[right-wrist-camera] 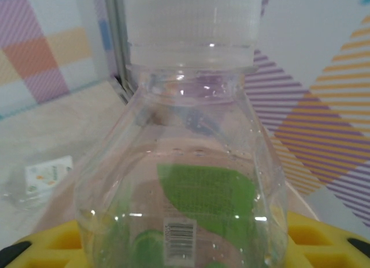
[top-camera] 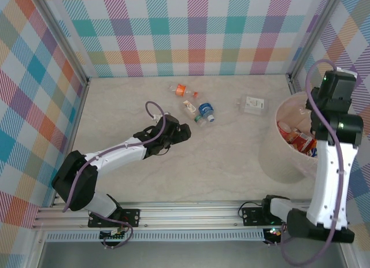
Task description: Put the plastic bottles in the bin
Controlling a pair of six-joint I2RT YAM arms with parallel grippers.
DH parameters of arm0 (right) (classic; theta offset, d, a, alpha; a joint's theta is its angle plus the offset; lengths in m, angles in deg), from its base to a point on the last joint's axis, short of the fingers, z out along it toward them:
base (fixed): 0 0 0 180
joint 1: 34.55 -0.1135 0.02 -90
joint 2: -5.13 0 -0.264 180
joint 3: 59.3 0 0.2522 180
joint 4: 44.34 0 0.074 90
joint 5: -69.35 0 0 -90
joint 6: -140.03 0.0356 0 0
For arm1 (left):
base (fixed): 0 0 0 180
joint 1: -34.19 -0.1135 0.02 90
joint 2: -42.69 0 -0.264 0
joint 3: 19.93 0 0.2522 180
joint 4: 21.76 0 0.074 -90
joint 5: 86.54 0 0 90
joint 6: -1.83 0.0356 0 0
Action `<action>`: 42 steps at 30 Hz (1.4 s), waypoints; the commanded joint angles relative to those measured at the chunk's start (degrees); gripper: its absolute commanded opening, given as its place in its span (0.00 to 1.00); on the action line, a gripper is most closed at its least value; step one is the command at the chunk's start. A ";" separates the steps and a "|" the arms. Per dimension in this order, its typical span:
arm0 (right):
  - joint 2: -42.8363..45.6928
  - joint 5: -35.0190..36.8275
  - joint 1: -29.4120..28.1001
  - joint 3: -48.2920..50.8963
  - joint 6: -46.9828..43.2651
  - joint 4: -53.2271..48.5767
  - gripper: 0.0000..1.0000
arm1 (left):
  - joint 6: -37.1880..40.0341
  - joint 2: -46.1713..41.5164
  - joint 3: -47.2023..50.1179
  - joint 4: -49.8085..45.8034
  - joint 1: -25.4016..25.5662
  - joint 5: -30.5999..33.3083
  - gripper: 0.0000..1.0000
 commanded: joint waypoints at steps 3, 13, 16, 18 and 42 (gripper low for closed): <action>-2.94 -4.04 4.75 3.06 0.86 -1.36 0.57 | 1.71 -1.47 0.43 1.15 -0.51 0.55 1.00; -3.80 -1.94 5.26 1.24 3.93 -4.59 0.88 | 1.78 -1.56 0.30 0.53 -0.55 1.02 1.00; -2.99 -4.50 5.23 1.03 3.84 -4.38 0.91 | 1.37 -1.17 0.14 0.61 -0.53 0.98 1.00; -2.29 -7.18 5.26 1.37 3.84 -3.88 0.93 | 1.15 -1.02 0.14 0.71 -0.50 0.77 1.00; 4.73 -43.39 -10.62 3.06 17.07 15.50 1.00 | -2.41 -4.43 4.65 4.63 -1.42 0.86 1.00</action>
